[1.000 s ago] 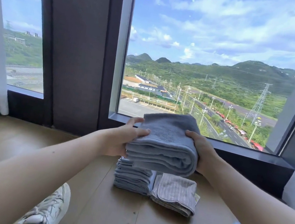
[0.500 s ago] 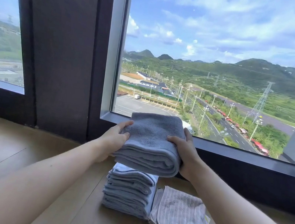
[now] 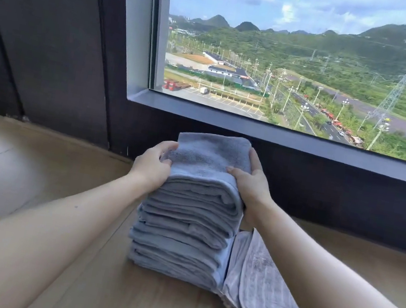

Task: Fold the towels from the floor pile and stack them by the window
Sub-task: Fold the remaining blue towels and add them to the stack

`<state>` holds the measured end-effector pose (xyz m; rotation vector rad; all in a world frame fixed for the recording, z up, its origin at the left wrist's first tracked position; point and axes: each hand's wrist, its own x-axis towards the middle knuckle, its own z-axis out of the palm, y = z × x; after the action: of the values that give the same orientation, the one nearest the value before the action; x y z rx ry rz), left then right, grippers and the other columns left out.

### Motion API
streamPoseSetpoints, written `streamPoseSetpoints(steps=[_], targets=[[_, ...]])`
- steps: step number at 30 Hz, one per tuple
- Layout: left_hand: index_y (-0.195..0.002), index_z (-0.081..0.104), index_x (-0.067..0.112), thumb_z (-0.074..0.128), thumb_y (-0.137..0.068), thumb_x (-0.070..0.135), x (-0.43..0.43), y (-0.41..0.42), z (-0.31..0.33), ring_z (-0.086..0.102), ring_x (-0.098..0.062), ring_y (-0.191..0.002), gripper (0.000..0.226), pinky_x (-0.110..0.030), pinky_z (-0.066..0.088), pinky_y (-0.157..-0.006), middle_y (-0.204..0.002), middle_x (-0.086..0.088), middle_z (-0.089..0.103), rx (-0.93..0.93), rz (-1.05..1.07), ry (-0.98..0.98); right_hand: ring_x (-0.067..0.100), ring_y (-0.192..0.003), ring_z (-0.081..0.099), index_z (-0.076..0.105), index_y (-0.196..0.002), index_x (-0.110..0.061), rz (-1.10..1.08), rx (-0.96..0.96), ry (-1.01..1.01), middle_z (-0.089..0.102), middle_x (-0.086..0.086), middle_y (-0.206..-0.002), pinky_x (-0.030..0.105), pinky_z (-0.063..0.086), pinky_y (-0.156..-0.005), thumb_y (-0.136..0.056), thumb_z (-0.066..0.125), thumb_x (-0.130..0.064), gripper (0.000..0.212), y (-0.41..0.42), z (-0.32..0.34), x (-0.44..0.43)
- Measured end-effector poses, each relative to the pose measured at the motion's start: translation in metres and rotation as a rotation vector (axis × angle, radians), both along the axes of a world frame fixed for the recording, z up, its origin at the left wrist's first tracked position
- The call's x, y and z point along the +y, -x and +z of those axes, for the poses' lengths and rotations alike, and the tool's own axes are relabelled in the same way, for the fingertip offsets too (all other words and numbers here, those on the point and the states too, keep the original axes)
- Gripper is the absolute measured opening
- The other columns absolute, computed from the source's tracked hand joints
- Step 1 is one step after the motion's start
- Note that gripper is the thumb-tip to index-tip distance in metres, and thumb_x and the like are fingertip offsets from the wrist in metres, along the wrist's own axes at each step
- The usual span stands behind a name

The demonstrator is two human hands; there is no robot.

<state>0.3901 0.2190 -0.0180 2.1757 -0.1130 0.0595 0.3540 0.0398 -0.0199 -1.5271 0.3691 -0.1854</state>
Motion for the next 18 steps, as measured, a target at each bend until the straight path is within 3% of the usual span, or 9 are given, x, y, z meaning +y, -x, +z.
streamPoseSetpoints(steps=[3, 5, 7, 12, 15, 18], targets=[[-0.134, 0.05, 0.031, 0.036, -0.094, 0.006, -0.007, -0.001, -0.023, 0.049, -0.02, -0.119, 0.049, -0.018, 0.034, -0.09, -0.138, -0.001, 0.051, -0.006, 0.015, -0.108, 0.025, -0.12, 0.051, 0.029, -0.142, -0.045, -0.05, 0.034, 0.287, 0.043, 0.003, -0.142, 0.036, 0.042, -0.102, -0.091, 0.054, -0.024, 0.06, 0.001, -0.016, 0.002], [-0.135, 0.049, 0.03, 0.034, -0.093, 0.005, -0.01, -0.003, -0.029, 0.046, -0.025, -0.125, 0.051, -0.025, 0.035, -0.099, -0.139, -0.006, 0.05, -0.038, 0.009, -0.199, 0.029, -0.115, 0.051, 0.02, -0.145, -0.043, -0.055, 0.1, 0.556, 0.037, 0.009, -0.142, 0.033, 0.041, -0.088, -0.095, 0.044, -0.034, 0.056, 0.003, -0.02, 0.002], [-0.137, 0.046, 0.033, 0.032, -0.092, 0.006, -0.011, -0.005, -0.033, 0.045, -0.031, -0.123, 0.054, -0.033, 0.037, -0.099, -0.138, -0.011, 0.049, -0.051, 0.012, -0.298, 0.034, -0.111, 0.051, 0.011, -0.146, -0.045, -0.036, 0.189, 0.68, 0.031, 0.013, -0.141, 0.036, 0.041, -0.085, -0.097, 0.035, -0.045, 0.055, 0.007, -0.023, 0.002], [-0.139, 0.034, 0.046, 0.027, -0.098, 0.021, -0.007, 0.0, -0.024, 0.044, -0.032, -0.123, 0.049, -0.038, 0.041, -0.094, -0.14, -0.004, 0.045, 0.018, 0.045, -0.504, 0.03, -0.103, 0.048, 0.006, -0.146, -0.047, 0.046, 0.219, 0.553, 0.027, 0.013, -0.142, 0.044, 0.044, -0.098, -0.095, 0.035, -0.053, 0.059, 0.015, -0.015, -0.001], [-0.136, 0.043, 0.036, 0.03, -0.099, 0.028, -0.005, 0.014, 0.002, 0.044, -0.032, -0.122, 0.04, -0.038, 0.041, -0.093, -0.137, -0.005, 0.045, -0.059, 0.057, -0.474, 0.026, -0.106, 0.052, 0.014, -0.147, -0.041, 0.071, 0.155, 0.458, 0.034, 0.009, -0.142, 0.045, 0.049, -0.094, -0.092, 0.039, -0.056, 0.062, 0.031, -0.003, -0.019], [-0.127, 0.053, 0.025, 0.036, -0.098, 0.025, -0.022, 0.04, 0.036, 0.042, -0.031, -0.12, 0.034, -0.037, 0.04, -0.092, -0.133, -0.004, 0.05, -0.237, 0.04, -0.452, 0.021, -0.092, 0.053, 0.023, -0.147, -0.033, 0.057, 0.152, 0.481, 0.039, 0.006, -0.139, 0.036, 0.052, -0.081, -0.094, 0.042, -0.047, 0.058, 0.067, 0.018, -0.052]])
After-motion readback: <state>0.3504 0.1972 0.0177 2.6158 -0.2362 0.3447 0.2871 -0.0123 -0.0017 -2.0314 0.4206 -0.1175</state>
